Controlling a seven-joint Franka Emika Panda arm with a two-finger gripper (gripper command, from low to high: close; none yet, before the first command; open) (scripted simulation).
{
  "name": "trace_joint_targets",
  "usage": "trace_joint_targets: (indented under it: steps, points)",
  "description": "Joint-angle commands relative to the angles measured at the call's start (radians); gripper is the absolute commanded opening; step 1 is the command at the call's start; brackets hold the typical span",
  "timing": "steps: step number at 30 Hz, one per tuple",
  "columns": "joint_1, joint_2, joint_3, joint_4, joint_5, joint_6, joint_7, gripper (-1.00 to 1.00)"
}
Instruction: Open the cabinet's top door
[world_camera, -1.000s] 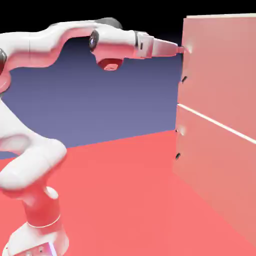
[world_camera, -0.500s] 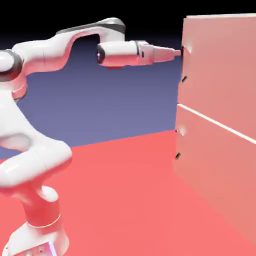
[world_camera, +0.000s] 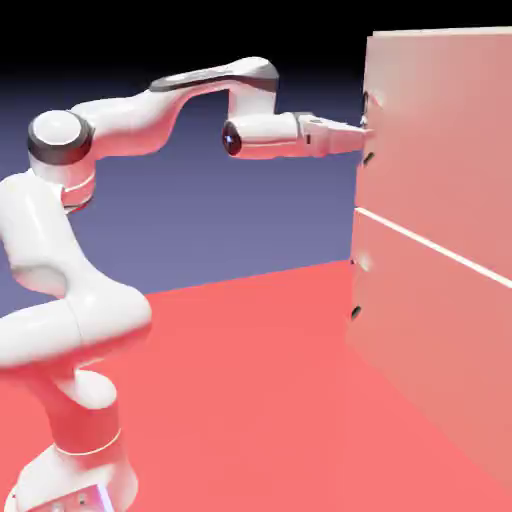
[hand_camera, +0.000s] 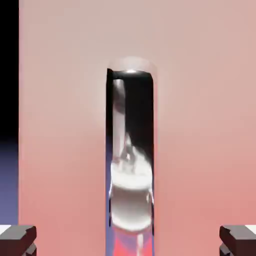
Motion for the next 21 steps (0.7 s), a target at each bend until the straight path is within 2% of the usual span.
trace_joint_targets:
  steps: [1,21]
  points:
    - [0.0,0.0,0.0,0.0,0.0,0.0,0.0,-1.0]
    - [0.689,-0.021,-0.528,-0.614,-0.16,-0.367,-0.042,-1.0]
